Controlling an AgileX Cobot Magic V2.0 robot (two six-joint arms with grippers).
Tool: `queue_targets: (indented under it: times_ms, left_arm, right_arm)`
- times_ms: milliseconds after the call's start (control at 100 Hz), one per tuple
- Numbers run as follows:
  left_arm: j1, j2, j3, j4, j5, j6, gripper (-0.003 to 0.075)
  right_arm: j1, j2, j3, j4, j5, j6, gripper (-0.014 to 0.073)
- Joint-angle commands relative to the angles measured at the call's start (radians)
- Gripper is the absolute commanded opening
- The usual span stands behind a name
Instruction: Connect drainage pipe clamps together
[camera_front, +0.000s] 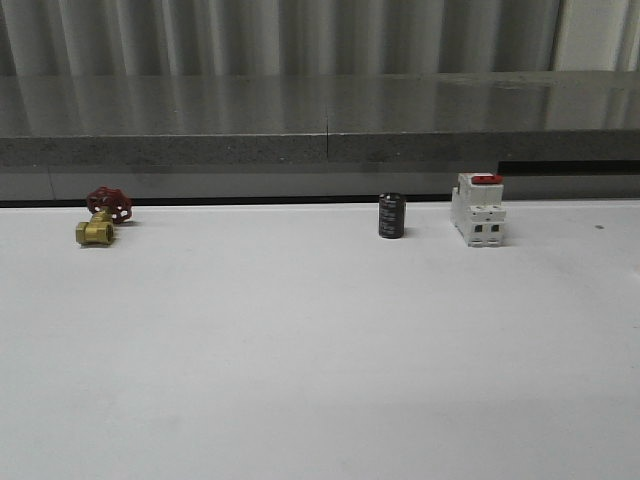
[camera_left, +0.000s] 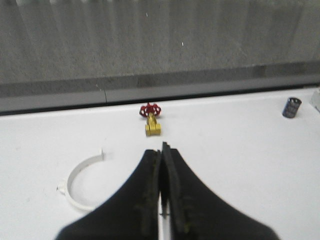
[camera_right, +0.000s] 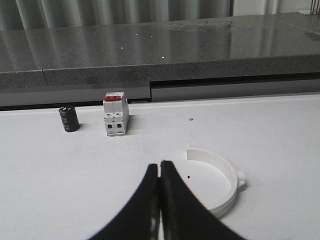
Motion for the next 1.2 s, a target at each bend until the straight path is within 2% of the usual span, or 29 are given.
queue_targets:
  times_ms: [0, 420, 490, 580, 730, 800, 1000, 1190]
  left_arm:
    - [0.002, 0.084, -0.099, -0.015, 0.072, -0.010, -0.0021]
    - [0.002, 0.266, -0.129, -0.015, 0.226, -0.010, -0.0020]
    - [0.002, 0.282, -0.129, -0.015, 0.242, -0.010, 0.0000]
    - [0.002, 0.299, -0.129, -0.015, 0.261, -0.010, 0.0121]
    - [0.002, 0.313, -0.129, -0.015, 0.260, -0.010, 0.0482]
    - [0.002, 0.313, -0.129, -0.026, 0.255, -0.010, 0.0580]
    - [0.002, 0.363, -0.129, -0.030, 0.160, -0.017, 0.0597]
    - [0.036, 0.565, -0.140, -0.003, 0.063, -0.017, 0.0597]
  right_arm:
    - [-0.004, -0.019, -0.017, -0.003, -0.085, -0.006, -0.0067]
    - [-0.004, -0.019, -0.017, -0.003, -0.085, -0.006, -0.0067]
    - [-0.004, -0.019, -0.017, -0.003, -0.085, -0.006, -0.0067]
    - [-0.004, -0.019, -0.017, -0.003, -0.085, -0.006, -0.0067]
    - [-0.004, -0.019, -0.017, -0.003, -0.085, -0.006, -0.0067]
    - [-0.004, -0.019, -0.017, -0.003, -0.085, -0.006, -0.0067]
    - [-0.004, -0.019, -0.017, -0.003, -0.085, -0.006, -0.0067]
    - [-0.004, -0.019, -0.017, -0.003, -0.085, -0.006, -0.0067]
